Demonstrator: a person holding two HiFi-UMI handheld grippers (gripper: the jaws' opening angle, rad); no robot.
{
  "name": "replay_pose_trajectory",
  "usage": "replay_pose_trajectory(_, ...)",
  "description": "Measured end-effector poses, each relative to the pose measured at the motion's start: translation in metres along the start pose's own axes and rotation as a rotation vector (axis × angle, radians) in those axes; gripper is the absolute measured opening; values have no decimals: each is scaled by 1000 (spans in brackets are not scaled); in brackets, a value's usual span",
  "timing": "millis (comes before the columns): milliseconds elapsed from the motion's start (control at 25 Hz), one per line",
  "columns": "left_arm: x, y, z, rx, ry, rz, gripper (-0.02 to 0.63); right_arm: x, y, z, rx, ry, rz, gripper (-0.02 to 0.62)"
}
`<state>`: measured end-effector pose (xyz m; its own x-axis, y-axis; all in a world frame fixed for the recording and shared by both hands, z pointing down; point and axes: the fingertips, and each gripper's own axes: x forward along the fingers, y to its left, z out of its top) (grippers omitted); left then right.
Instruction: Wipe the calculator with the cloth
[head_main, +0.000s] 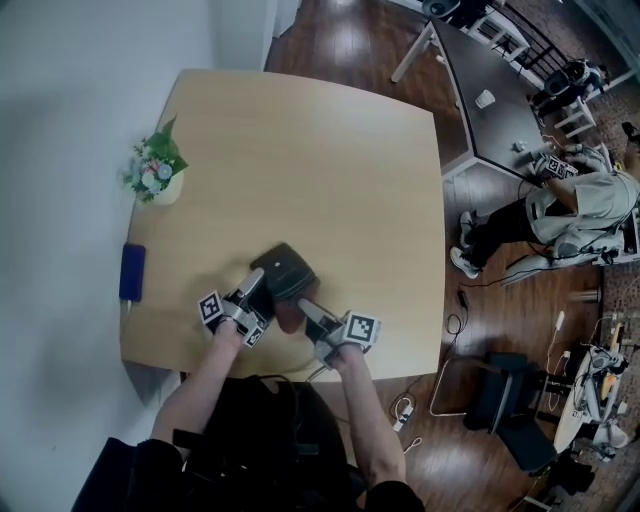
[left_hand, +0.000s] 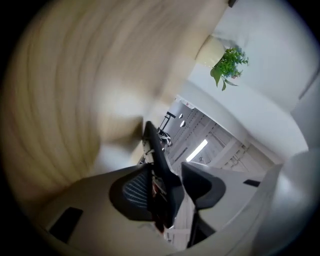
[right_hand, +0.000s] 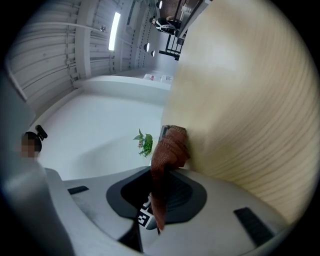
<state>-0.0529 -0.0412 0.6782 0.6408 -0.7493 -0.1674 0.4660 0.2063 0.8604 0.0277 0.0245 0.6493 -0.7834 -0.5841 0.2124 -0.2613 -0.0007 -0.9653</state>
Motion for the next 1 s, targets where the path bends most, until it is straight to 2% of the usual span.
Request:
replay_pose_trajectory(40, 1, 0, 4, 9, -15, 6, 154, 1, 0, 0, -6, 1, 2, 64)
replay_pose_trajectory(80, 2, 0, 6, 17, -23, 9, 139, 1, 0, 1, -9, -1, 1, 64)
replay_pose_trajectory(160, 4, -1, 10, 37, -32, 6, 130, -1, -1, 3, -19, -8, -14, 64)
replay_pose_trajectory(280, -1, -8, 16, 92, -52, -6, 124, -12, 3, 11, -97, -22, -52, 64)
replay_pose_trajectory(360, -4, -22, 16, 154, -35, -24, 123, -27, 13, 19, -177, -43, -128, 64)
replay_pose_trajectory(400, -4, -30, 14, 196, -13, -32, 123, -34, 25, 25, -254, -44, -174, 64)
replay_pose_trajectory(480, -3, -48, 2, 295, 50, -33, 123, -35, 67, 34, -478, -16, -225, 64)
replay_pose_trajectory(560, -1, -66, -17, 393, 116, -32, 123, -18, 122, 35, -705, 47, -213, 64)
replay_pose_trajectory(640, 3, -86, -40, 464, 158, -57, 123, 6, 160, 24, -886, 135, -205, 64)
replay_pose_trajectory(760, 11, -121, -71, 527, 187, -131, 121, 33, 165, 6, -1075, 254, -275, 66)
replay_pose_trajectory(840, 13, -138, -85, 564, 203, -164, 115, 32, 166, 8, -1090, 242, -281, 66)
replay_pose_trajectory(920, 12, -151, -94, 604, 228, -185, 115, 20, 174, 18, -1055, 189, -268, 67)
replay_pose_trajectory(1000, 9, -161, -102, 642, 251, -197, 115, 1, 175, 36, -1034, 142, -294, 67)
